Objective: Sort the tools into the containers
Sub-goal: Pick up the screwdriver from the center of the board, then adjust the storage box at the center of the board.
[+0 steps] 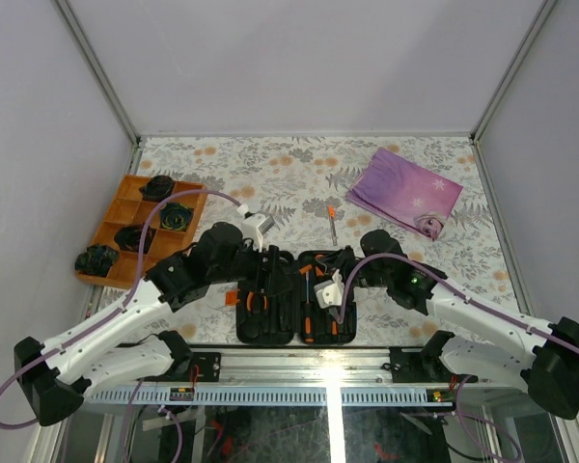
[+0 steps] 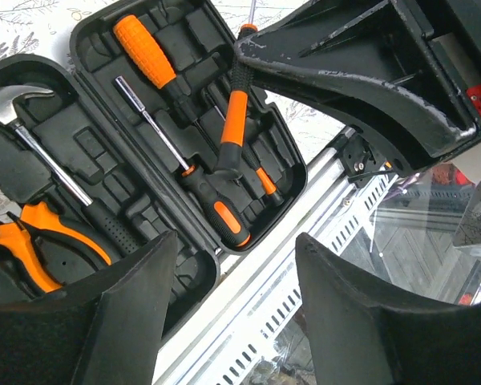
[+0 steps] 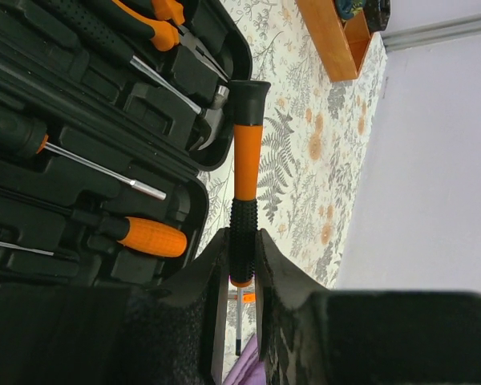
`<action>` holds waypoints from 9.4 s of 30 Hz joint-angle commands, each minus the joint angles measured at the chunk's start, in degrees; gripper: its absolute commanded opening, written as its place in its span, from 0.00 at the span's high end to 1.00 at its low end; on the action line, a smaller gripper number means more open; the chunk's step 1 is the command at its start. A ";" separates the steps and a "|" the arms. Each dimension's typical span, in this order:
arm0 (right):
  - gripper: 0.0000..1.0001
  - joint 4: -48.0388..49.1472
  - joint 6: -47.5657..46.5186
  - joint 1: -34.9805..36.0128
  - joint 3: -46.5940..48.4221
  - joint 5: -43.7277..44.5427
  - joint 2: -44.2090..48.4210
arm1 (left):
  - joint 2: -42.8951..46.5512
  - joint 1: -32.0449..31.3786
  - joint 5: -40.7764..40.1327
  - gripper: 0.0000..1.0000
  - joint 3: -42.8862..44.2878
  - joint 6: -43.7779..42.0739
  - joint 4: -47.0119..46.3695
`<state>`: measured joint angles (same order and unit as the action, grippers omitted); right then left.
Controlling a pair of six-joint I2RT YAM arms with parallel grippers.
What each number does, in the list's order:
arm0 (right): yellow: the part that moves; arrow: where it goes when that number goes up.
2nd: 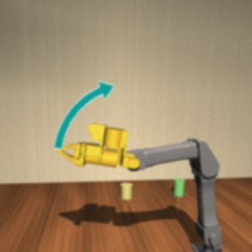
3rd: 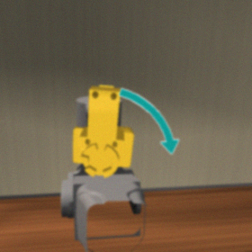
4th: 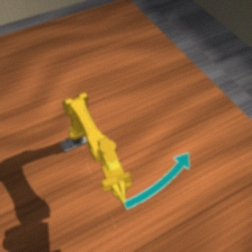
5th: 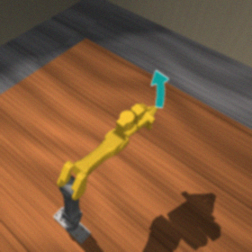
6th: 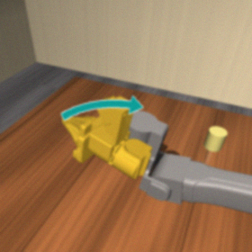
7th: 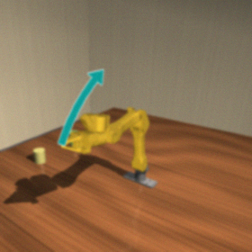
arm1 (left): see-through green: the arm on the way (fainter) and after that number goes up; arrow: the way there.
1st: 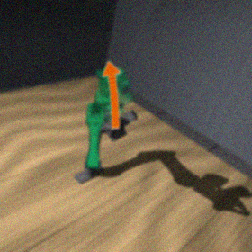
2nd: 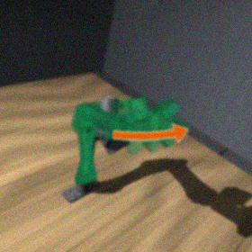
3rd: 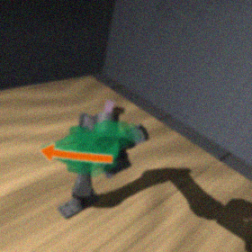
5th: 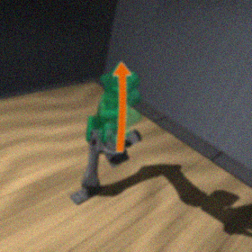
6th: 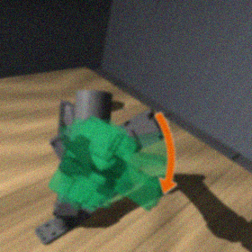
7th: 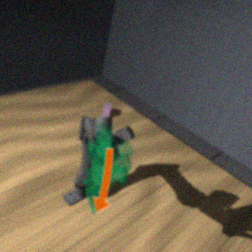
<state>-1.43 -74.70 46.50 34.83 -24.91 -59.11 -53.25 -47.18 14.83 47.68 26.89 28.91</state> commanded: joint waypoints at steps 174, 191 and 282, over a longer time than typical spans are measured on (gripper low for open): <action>1.00 27.43 112.97 3.46 6.41 5.90 -9.70 | 1.90 -0.26 -18.26 0.47 -5.60 12.44 -25.93; 1.00 30.40 114.70 3.42 6.48 3.15 -10.41 | 0.36 -0.20 -19.79 0.86 -5.97 12.57 -25.53; 1.00 3.55 116.54 3.42 -0.86 28.42 2.11 | -12.74 16.54 -28.72 0.55 -12.81 15.58 -8.55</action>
<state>1.76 42.02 49.78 33.82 2.42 -58.22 -65.06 -31.31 -11.25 36.42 40.71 26.22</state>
